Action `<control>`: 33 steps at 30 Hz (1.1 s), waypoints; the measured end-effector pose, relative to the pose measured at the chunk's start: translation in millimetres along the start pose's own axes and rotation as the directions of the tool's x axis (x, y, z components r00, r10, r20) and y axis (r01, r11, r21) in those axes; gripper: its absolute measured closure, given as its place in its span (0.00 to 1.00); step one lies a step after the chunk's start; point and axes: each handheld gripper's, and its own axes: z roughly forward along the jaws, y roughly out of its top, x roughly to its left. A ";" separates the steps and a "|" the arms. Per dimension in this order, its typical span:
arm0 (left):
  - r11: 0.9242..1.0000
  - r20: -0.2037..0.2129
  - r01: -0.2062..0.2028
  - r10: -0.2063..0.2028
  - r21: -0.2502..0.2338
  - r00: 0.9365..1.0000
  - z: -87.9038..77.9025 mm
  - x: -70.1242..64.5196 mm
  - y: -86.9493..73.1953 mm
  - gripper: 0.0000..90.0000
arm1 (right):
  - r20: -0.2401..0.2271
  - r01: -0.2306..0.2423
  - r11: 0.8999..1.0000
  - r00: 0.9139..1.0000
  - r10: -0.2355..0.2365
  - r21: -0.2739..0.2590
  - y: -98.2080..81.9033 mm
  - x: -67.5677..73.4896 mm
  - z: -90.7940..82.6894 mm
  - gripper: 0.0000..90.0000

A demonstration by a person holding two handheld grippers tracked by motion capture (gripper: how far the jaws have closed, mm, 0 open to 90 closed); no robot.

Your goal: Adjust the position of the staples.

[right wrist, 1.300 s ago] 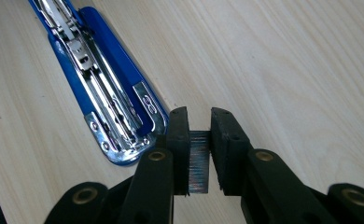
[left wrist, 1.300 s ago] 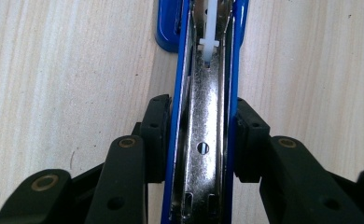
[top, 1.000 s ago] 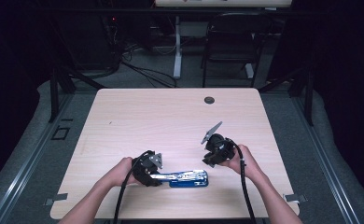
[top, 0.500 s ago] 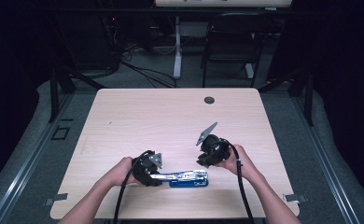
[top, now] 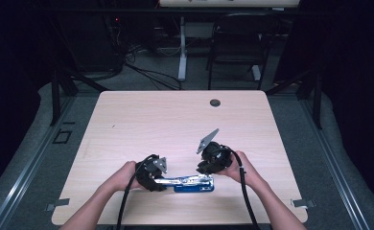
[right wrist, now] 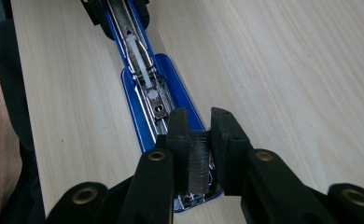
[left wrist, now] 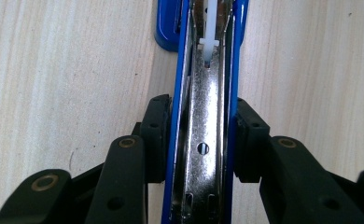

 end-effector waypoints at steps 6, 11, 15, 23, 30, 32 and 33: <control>1.000 0.001 -0.001 0.001 0.001 1.000 0.0 0.0 0.0 0.70 | -0.010 0.016 1.000 1.000 -0.016 0.010 -0.1 2.1 5.4 0.87; 1.000 0.000 -0.002 0.002 0.000 1.000 0.1 -0.1 0.1 0.70 | -0.011 0.022 1.000 1.000 -0.022 0.013 -0.1 3.4 7.1 0.87; 1.000 -0.001 -0.001 0.001 0.000 1.000 0.5 -0.1 0.0 0.70 | -0.018 0.029 0.999 0.999 -0.029 0.015 -0.3 4.3 9.1 0.87; 1.000 -0.001 -0.001 0.001 0.000 1.000 0.7 -0.1 -0.1 0.70 | -0.025 0.037 0.999 0.999 -0.036 0.017 -1.3 4.8 11.2 0.87; 1.000 -0.002 -0.001 0.001 0.001 1.000 0.9 -0.2 -0.1 0.71 | -0.025 0.045 0.999 0.999 -0.044 0.030 -2.8 4.1 12.8 0.87; 1.000 -0.002 -0.002 0.002 0.001 1.000 1.0 -0.2 -0.1 0.71 | -0.029 0.046 0.998 0.999 -0.045 0.031 -3.2 3.7 13.2 0.87; 1.000 -0.001 -0.001 0.001 0.001 1.000 1.0 -0.1 -0.1 0.70 | -0.025 0.048 0.998 0.999 -0.047 0.034 -3.4 3.8 13.3 0.87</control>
